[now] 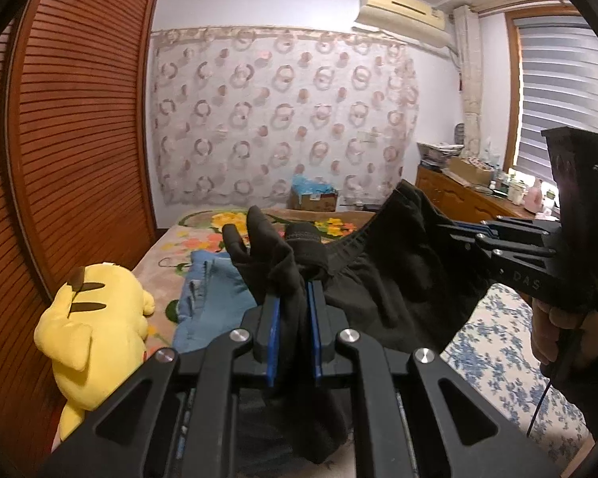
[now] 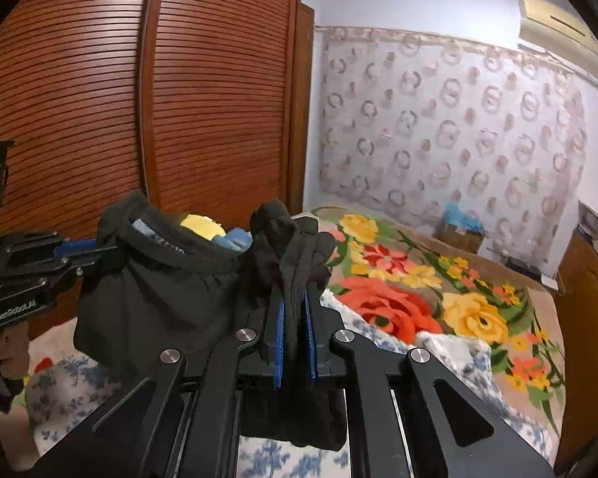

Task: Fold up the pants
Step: 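Lift the folded black pants with both grippers and carry them toward the jeans stack, then lower the black pants onto the jeans stack with both grippers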

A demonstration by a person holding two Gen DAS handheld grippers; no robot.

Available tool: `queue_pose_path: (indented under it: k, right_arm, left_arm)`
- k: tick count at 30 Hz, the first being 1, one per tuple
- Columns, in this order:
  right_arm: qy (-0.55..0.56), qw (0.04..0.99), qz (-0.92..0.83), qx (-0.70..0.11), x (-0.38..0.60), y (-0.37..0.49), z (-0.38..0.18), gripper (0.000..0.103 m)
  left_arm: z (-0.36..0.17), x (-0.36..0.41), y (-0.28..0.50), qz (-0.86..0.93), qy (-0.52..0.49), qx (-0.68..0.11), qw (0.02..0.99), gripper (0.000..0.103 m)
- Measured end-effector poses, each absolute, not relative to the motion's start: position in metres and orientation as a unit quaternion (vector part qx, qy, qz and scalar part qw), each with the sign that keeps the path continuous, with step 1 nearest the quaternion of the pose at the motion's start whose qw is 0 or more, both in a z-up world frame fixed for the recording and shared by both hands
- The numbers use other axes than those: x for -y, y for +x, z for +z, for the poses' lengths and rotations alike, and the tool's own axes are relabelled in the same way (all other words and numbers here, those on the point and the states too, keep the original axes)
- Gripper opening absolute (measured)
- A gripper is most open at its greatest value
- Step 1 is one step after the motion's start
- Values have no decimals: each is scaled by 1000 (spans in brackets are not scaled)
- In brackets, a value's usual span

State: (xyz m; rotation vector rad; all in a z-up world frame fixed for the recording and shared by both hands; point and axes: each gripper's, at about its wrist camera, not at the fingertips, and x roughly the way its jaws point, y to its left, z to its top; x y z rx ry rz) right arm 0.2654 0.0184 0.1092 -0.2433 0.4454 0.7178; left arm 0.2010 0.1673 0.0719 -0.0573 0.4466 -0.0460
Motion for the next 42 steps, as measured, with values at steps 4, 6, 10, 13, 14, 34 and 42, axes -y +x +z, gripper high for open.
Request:
queue_pose_path:
  k: [4, 6, 10, 13, 14, 34, 42]
  right_arm:
    - [-119, 902, 357, -211, -35, 287, 103, 6]
    - [-121, 900, 363, -208, -44, 297, 101, 6]
    - [-126, 891, 385, -205, -68, 315, 96, 6]
    - [-138, 884, 400, -202, -89, 323, 93, 6]
    - [-140, 881, 405, -202, -95, 325, 91, 6]
    - [-117, 848, 442, -269, -164, 351, 56, 20]
    - [-106, 853, 437, -265, -138, 348, 67, 28]
  left_arm:
    - [66, -174, 206, -9, -35, -226, 974, 9]
    - [63, -177, 205, -4, -39, -228, 973, 9]
    - [54, -182, 201, 11, -50, -232, 971, 9]
    - [50, -187, 198, 21, -69, -238, 969, 10]
    - [49, -188, 195, 23, -74, -236, 969, 10]
    - [20, -209, 189, 43, -113, -279, 953, 12]
    - [32, -214, 187, 43, -106, -278, 954, 46]
